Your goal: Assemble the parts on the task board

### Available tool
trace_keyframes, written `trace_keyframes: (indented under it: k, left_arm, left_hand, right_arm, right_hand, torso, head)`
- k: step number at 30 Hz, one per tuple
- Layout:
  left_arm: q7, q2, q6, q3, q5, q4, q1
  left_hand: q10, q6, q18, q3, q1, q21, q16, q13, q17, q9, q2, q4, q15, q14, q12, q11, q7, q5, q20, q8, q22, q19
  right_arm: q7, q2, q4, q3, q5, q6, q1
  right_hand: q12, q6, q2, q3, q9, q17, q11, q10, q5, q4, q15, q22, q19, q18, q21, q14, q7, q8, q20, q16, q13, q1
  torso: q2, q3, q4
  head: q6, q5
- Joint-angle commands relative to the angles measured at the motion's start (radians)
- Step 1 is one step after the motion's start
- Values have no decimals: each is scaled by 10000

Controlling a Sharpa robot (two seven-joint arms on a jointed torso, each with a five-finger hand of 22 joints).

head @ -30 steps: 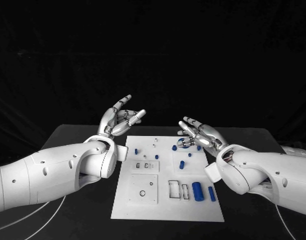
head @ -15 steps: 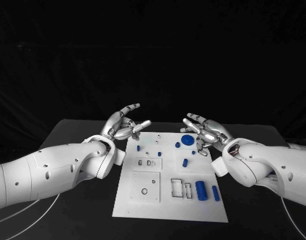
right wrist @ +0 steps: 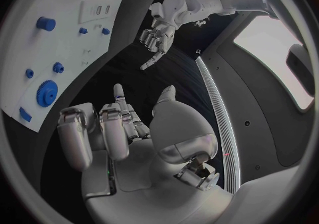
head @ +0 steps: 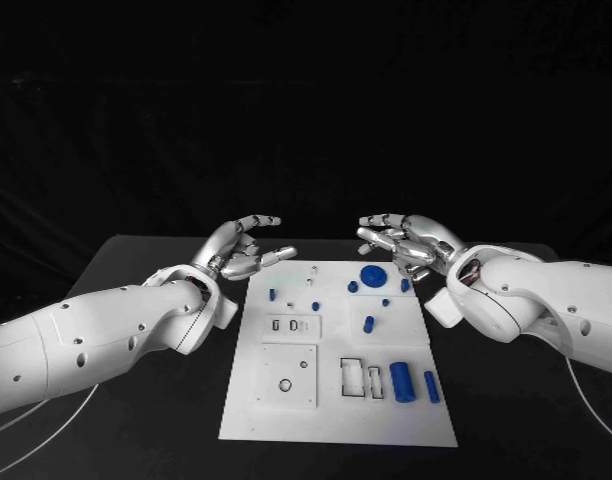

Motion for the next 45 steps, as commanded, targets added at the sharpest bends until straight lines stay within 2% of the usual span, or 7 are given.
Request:
trace_keyframes:
  k: [1,2,4,8,20,25,45]
  left_arm:
    - [-291,37,159,10,-1067,32,122]
    - [-308,43,176,10,-1111,33,150]
    - [-332,49,210,11,-1170,29,198]
    - [-343,47,274,12,-1223,29,261]
    - [-301,8,377,13,-1256,171,371]
    - [-320,-41,360,14,-1258,251,429]
    - [-336,-119,331,15,-1258,344,551]
  left_hand:
    - [260,579,44,73,83,-420,25,1023,2626,-10,74,-11,161,1056,-723,182,94,11,145,102,1841,42]
    - [-644,717,236,113,96,-964,25,-466,2626,-32,115,-35,204,1056,-1595,240,98,5,199,50,967,-1145]
    - [-2248,934,568,195,116,-2000,-713,-3012,1071,-64,246,-39,229,-536,-3349,246,127,-8,281,-69,-482,-3163]
    - [-4040,1434,970,286,156,-3557,-2296,-6205,-1035,-60,394,-30,279,-2473,-6079,306,159,-30,447,-237,-2154,-5268]
    - [-3673,2170,1079,422,195,-3957,-2753,-6714,-1385,-41,699,-35,323,-2392,-6680,382,245,-34,652,-463,-2235,-4951]
    - [-3275,2378,996,428,179,-3575,-2484,-6396,-1033,-41,757,-39,285,-1978,-6405,341,205,-38,687,-563,-1719,-4245]
    - [-3506,2930,1176,445,169,-4223,-3015,-6865,-1593,-16,1008,-57,253,-2438,-6931,289,133,-49,725,-714,-2253,-4855]
  right_arm:
    - [-669,83,-122,-4,-1389,450,38]
    - [-754,117,-165,-4,-1595,436,42]
    - [-936,209,-269,-4,-2086,377,44]
    - [-1264,412,-487,-4,-3227,138,17]
    - [-2359,811,-943,21,-7121,-351,-86]
    - [-2906,1027,-1157,72,-8405,-229,-94]
    - [-4103,1916,-2137,131,-9657,1023,-376]
  right_hand:
    - [-82,619,-47,212,45,2627,-1,-39,13,-106,108,2627,1047,-63,34,1054,858,154,87,33,-108,381]
    - [-95,947,-69,322,69,2627,-3,38,-18,-196,105,2627,1047,-63,34,1054,904,226,104,33,-152,566]
    - [-118,1680,-118,538,144,2627,-21,219,-32,-433,98,2627,1047,-63,34,1054,908,450,101,33,-220,941]
    - [-277,3487,-300,1038,311,2627,-107,687,-64,-1061,30,2627,1047,-63,34,1054,836,925,49,33,-346,1742]
    - [-1265,5117,-675,1915,100,2627,-476,1770,-78,-2104,-304,2627,1047,-63,34,1054,247,198,-255,33,-368,3062]
    - [-1656,5394,-772,2070,41,2627,-644,1952,-81,-2296,-518,2627,1047,-63,34,1054,64,-118,-453,33,-368,3325]
    - [-2408,5875,-657,2473,33,2627,-819,2384,-88,-2574,-684,2627,1047,-63,34,1054,-100,-719,-652,33,-369,3845]
  torso:
    - [154,-17,19]
    - [169,-16,21]
    - [216,-16,17]
    - [294,-7,19]
    - [530,18,193]
    - [607,1,192]
    - [595,-30,221]
  head:
    - [42,-18]
    - [55,-24]
    - [85,-34]
    - [112,-54]
    - [101,-197]
    - [86,-256]
    - [-109,-298]
